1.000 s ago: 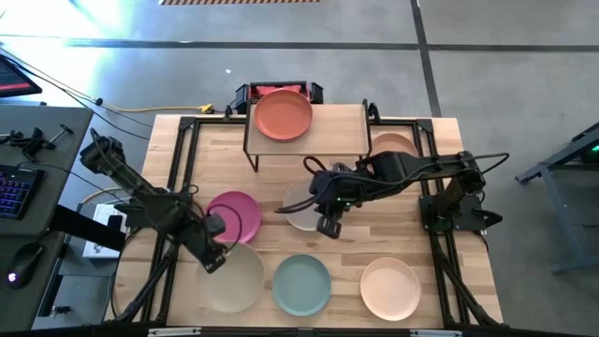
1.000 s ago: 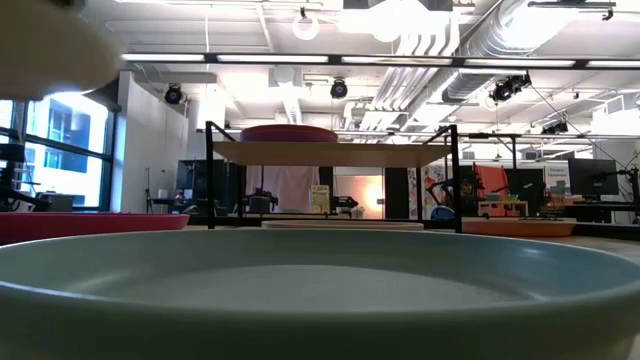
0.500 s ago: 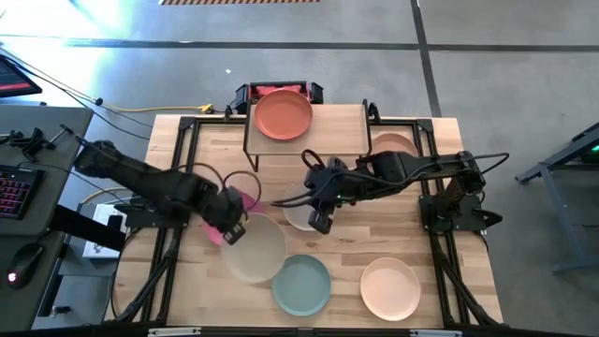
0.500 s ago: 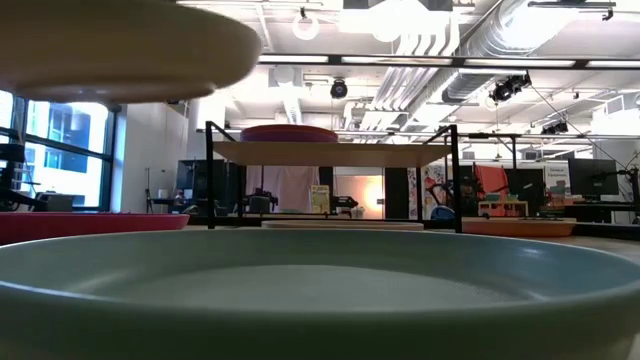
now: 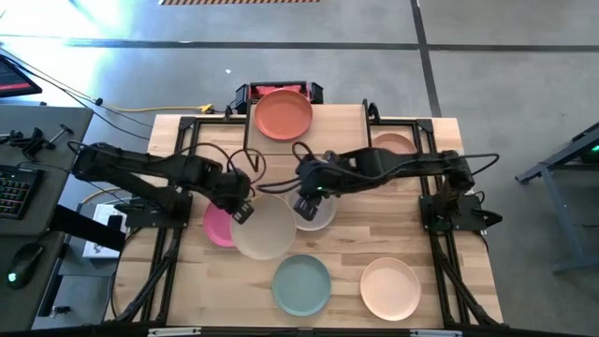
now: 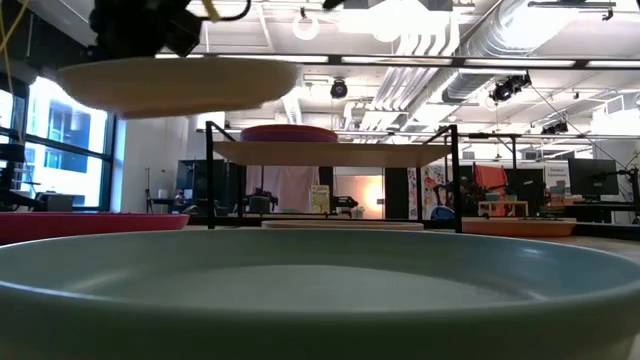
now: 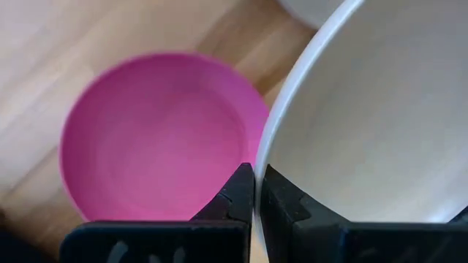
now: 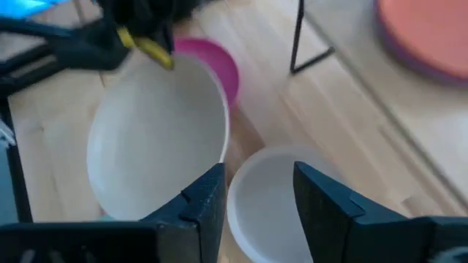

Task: Place and stack plates onto a shelf
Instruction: Stack the gray plate on top of the orange plate on the shelf

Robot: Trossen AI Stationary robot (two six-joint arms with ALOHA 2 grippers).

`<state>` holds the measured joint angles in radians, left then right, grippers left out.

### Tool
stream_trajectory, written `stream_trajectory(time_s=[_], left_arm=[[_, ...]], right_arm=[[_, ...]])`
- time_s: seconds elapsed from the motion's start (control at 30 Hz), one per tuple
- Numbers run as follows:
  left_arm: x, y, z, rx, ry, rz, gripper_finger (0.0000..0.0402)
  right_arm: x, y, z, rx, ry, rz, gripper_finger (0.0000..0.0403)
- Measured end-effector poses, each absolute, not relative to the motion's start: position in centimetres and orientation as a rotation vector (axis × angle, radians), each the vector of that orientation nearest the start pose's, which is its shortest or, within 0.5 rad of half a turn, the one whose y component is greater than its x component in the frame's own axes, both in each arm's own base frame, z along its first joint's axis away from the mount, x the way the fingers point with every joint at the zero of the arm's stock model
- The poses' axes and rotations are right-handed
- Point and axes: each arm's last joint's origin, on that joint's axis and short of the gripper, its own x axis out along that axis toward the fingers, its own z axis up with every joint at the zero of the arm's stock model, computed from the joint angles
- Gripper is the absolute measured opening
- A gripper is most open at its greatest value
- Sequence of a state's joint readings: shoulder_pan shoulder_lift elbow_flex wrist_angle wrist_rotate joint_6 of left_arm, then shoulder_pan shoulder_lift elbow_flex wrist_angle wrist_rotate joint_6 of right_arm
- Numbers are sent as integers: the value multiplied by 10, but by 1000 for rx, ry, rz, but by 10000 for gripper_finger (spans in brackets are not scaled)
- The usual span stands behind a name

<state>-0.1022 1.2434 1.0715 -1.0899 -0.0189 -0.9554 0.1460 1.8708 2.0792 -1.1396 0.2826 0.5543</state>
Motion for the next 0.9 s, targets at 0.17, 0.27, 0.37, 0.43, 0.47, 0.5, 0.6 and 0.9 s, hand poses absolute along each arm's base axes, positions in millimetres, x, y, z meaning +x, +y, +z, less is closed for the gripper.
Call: stream_trajectory(time_s=[0.17,0.27,0.37,0.43,0.47,0.5,0.6,0.9], left_arm=[[220,-13,296,-718,1102,534,1],[222,-10,305,-711,1073,523,1],[223,-6,311,-702,1051,521,1],[223,-5,314,-695,1034,529,1],[223,-4,314,-695,1032,530,1],[224,-4,315,-693,1029,529,1],[224,-3,316,-685,1027,526,1],[224,-3,316,-674,1028,523,1]], right_arm=[[397,50,364,342,912,-376,140],[403,51,355,355,935,-391,140],[407,52,349,371,945,-406,140],[409,52,343,366,962,-412,140],[411,52,341,364,969,-414,140],[411,52,339,361,978,-416,140],[412,53,334,356,1002,-425,140],[412,47,334,385,1000,-450,107]])
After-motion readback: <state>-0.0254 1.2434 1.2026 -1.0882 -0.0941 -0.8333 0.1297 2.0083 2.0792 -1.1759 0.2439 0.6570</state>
